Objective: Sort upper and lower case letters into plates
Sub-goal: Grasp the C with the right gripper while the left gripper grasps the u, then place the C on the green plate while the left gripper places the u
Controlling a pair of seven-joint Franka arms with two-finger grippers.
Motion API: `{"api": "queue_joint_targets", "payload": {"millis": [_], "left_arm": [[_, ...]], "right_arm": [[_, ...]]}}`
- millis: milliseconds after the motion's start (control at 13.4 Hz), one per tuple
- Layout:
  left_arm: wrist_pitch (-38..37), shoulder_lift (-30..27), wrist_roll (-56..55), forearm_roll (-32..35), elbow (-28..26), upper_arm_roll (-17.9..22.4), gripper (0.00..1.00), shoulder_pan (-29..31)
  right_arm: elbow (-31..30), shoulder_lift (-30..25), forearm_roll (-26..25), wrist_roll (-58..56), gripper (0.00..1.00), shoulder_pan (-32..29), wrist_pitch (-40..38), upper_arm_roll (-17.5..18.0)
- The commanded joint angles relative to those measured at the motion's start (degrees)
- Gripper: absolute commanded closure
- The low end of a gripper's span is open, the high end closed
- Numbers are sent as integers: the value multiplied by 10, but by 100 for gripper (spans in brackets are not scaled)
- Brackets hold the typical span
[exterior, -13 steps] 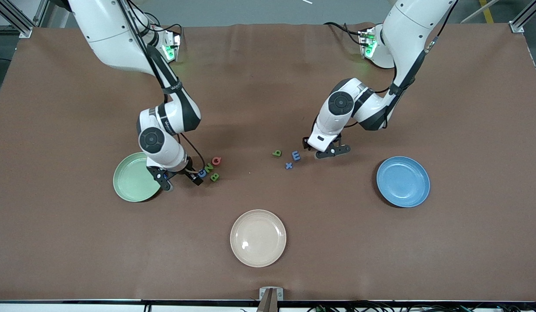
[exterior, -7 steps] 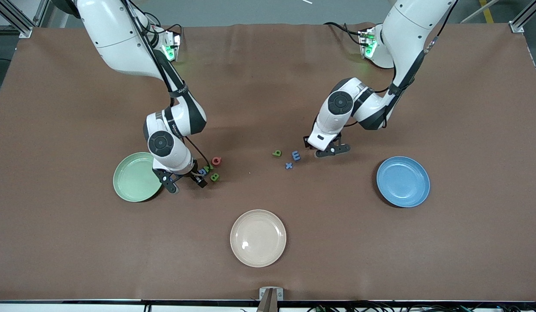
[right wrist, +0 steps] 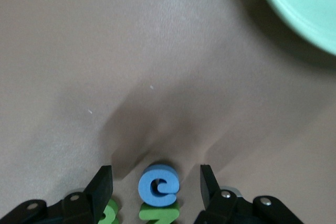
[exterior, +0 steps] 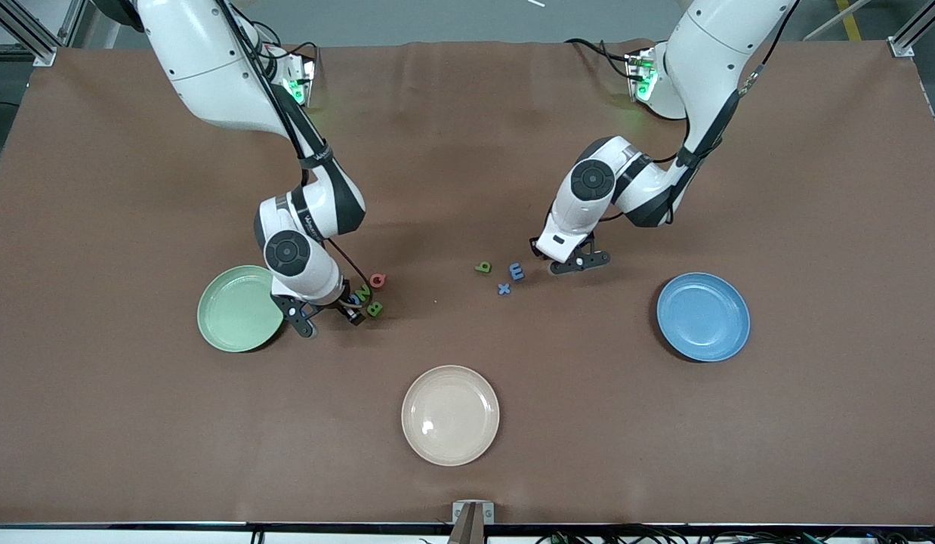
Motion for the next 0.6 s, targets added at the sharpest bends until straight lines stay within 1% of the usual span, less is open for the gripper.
{"api": "queue_joint_targets", "payload": {"millis": [0, 75, 224, 373, 523], "left_arm": [[11, 1, -19, 22, -5, 1, 54, -2], [11, 2, -23, 28, -4, 2, 55, -2], [12, 7, -53, 53, -1, 1, 60, -2], [12, 10, -67, 63, 0, 1, 67, -1], [12, 10, -73, 63, 2, 1, 73, -1]], "right_arm": [[10, 8, 0, 19, 24, 12, -4, -4], [9, 9, 0, 19, 25, 12, -4, -4], [9, 8, 0, 18, 34, 12, -5, -4], [9, 8, 0, 18, 53, 12, -5, -4], [9, 8, -1, 18, 80, 12, -16, -4]]}}
